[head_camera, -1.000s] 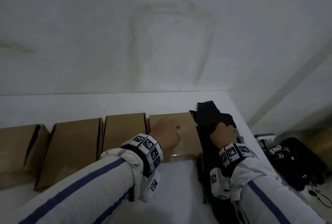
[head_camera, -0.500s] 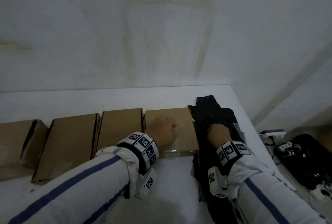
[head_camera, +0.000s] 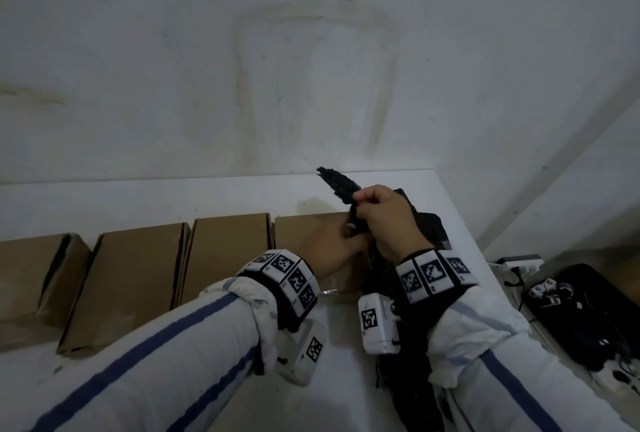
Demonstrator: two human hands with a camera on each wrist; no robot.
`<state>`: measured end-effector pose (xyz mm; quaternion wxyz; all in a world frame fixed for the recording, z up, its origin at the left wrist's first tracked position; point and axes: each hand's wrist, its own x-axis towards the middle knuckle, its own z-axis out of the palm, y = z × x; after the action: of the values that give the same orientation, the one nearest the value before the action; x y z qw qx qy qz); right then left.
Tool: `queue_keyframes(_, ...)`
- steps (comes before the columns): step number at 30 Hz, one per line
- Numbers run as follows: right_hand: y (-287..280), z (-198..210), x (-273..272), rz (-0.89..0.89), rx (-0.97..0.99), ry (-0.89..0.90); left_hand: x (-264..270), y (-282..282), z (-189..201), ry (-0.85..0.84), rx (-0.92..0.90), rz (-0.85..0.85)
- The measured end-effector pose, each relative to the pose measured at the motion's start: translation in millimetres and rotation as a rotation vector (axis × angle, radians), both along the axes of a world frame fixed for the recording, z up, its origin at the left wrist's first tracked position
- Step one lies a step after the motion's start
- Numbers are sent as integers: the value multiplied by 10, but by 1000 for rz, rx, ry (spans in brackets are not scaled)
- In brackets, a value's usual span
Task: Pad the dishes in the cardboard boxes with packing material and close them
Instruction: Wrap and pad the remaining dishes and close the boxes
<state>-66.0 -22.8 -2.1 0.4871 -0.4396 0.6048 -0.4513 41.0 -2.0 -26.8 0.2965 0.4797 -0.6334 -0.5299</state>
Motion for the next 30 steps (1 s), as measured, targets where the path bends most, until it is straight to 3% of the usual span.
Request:
queue_keyframes(2, 31, -35, 55, 38, 23, -26, 40, -2, 7, 59, 52, 72)
queue_keyframes(4, 73, -38, 111, 74, 17, -94, 153, -20, 8, -21, 57, 175)
queue_keyframes(5, 79, -33, 129, 99, -16, -33, 238, -20, 12, -85, 49, 227)
queue_keyframes(7, 67, 7, 185, 252, -118, 327, 452, -23, 21, -136, 32, 319)
queue_keyframes(9, 66, 68, 321, 542, -164, 645, 683, -3, 97, -79, 44, 352)
queue_keyframes(11, 83, 121, 613, 767, -139, 730, 1026, 67, 193, -91, 2, 353)
queue_keyframes(14, 109, 183, 980, 830, -125, 709, 1462, 145, 293, -108, -60, 401)
queue_keyframes(19, 175, 333, 1902, 846, -255, 755, 2429, 432, 338, 39, -61, 613)
queue_keyframes(21, 223, 389, 2307, 915, -248, 642, 2845, 593, 378, 30, -52, 608)
queue_keyframes(25, 345, 479, 3207, 1001, -222, 412, 3695, 936, 452, 189, 50, 570)
queue_keyframes(30, 503, 418, 4310, 906, -217, 205, 4724, 1254, 463, 180, -78, 771)
